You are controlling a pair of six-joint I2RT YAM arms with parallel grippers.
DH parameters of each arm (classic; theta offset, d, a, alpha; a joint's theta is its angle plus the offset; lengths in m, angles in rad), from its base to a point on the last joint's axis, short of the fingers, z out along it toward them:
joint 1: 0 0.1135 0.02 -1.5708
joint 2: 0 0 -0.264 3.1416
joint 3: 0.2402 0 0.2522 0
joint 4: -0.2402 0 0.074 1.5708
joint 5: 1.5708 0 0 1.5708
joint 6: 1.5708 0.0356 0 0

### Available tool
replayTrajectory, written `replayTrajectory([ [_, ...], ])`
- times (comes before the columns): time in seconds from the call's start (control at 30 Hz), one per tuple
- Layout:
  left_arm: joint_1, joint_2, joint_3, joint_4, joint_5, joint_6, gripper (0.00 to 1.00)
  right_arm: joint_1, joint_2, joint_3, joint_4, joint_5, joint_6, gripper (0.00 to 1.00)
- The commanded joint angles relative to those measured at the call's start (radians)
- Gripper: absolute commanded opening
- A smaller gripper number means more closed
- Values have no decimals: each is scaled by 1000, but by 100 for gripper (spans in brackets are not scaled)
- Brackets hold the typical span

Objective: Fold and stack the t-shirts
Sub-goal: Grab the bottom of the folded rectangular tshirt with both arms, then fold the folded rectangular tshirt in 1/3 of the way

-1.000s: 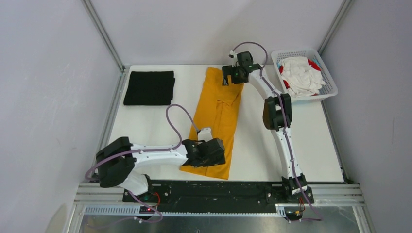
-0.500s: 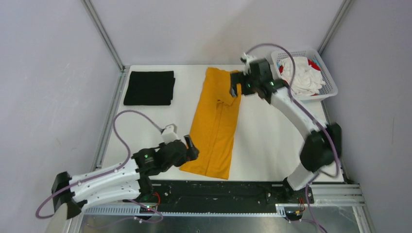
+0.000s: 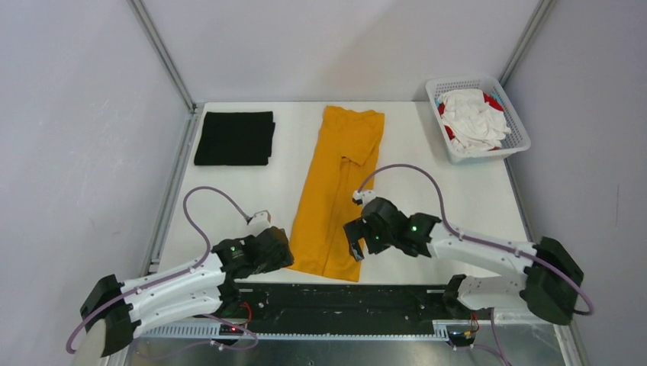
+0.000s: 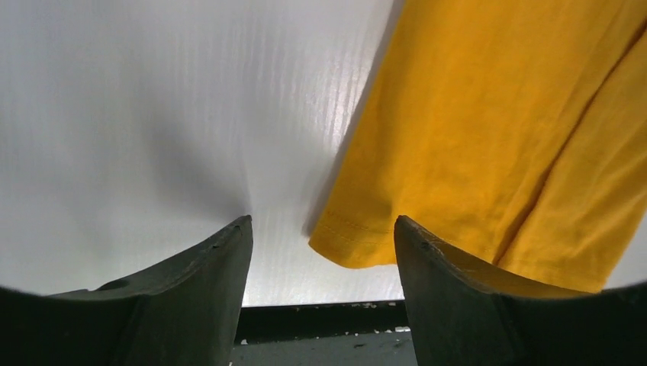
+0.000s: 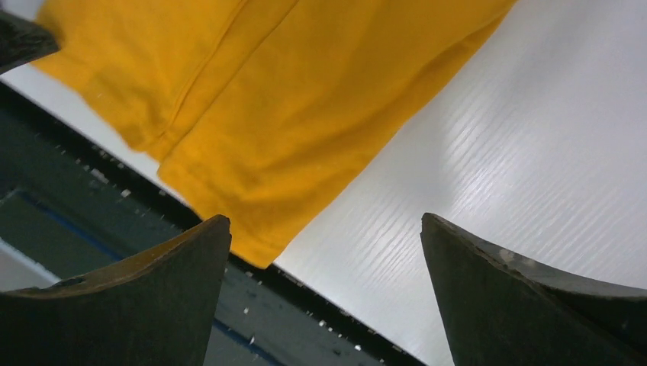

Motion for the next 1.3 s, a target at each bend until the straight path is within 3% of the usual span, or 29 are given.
replayTrajectory([
  [0.0, 7, -28, -20, 6, 44, 0, 72, 54, -126, -75, 48, 68, 83, 99],
  [0.1, 6, -13, -27, 18, 47, -6, 69, 78, -192, -130, 46, 62, 85, 99],
  [0.17, 6, 12, -30, 46, 63, -5, 62, 85, -232, -157, 57, 45, 87, 99],
  [0.33, 7, 83, -25, 94, 141, -7, 34, 128, -279, -196, 114, -30, 103, 97],
  [0.43, 7, 120, -17, 95, 178, -20, 5, 198, -240, -214, 182, -16, 104, 92],
  [0.5, 7, 138, -16, 94, 192, -28, 1, 238, -184, -217, 207, 15, 116, 88],
  [0.67, 7, 146, -17, 93, 207, -46, 0, 267, -84, -218, 198, 33, 108, 74],
  [0.97, 6, 159, -15, 93, 215, -67, 0, 300, 32, -224, 266, 8, 109, 57],
  [1.03, 5, 150, -21, 92, 224, -72, 0, 305, 39, -224, 251, 1, 122, 43],
  [1.1, 4, 132, -33, 93, 238, -84, 0, 323, 27, -224, 212, 10, 144, 23],
  [1.17, -8, 103, -53, 94, 258, -112, 0, 352, 0, -232, 176, 26, 171, 12],
  [1.27, -80, 51, -81, 92, 263, -162, 0, 387, -57, -264, 164, 1, 224, 3],
])
